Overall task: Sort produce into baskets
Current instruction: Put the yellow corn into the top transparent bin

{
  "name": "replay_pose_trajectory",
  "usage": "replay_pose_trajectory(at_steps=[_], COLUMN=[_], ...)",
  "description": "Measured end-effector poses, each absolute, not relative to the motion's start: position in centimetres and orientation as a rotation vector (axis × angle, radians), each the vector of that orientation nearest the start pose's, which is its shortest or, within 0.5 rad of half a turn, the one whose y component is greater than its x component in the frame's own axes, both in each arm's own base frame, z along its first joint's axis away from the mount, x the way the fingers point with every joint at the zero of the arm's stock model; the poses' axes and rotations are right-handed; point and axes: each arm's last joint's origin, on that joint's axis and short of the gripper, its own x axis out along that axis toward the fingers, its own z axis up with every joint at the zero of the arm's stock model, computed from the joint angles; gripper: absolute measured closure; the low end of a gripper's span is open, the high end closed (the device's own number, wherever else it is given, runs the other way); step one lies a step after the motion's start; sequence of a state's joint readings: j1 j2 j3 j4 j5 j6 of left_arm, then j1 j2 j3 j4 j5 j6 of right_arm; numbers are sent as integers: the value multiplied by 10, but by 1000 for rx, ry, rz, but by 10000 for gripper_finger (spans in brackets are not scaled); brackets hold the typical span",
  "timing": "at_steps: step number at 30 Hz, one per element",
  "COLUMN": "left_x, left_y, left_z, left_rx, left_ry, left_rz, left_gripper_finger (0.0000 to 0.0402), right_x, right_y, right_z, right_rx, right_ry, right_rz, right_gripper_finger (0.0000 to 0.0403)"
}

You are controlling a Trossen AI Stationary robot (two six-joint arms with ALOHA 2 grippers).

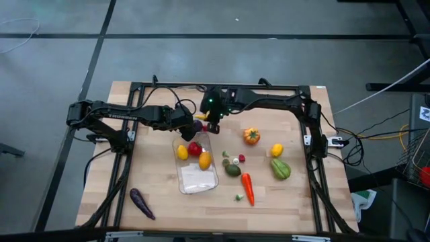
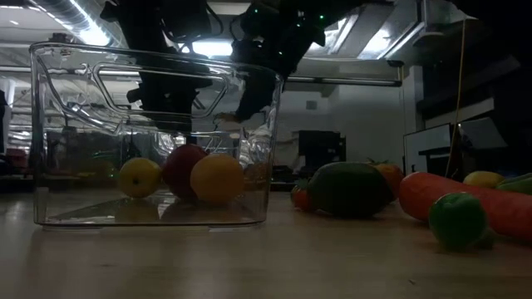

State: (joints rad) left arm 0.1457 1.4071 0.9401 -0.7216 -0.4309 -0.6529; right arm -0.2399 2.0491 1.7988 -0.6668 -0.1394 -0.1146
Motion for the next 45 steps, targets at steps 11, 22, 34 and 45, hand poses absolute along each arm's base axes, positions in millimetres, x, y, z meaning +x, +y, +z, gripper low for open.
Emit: replay_pose_trajectory(at_steps=[11,22,34,45], left_x=[253,253,254,254], left_y=[49,49,49,49], left_z=[220,220,220,220], left_rx=[-388,-389,-390,-392], left_ry=[971,971,967,966], left_rz=[867,867,867,868], left_gripper_finger=[208,208,208,208], right_x=[441,441,452,452], right_y=[-105,-105,-106,-107], right_z=[260,260,226,224], right_rx=[69,69,97,98], right_ry=[889,889,955,963], right_rz=[-46,-45,-15,-14], right_gripper_finger=[333,333,333,291])
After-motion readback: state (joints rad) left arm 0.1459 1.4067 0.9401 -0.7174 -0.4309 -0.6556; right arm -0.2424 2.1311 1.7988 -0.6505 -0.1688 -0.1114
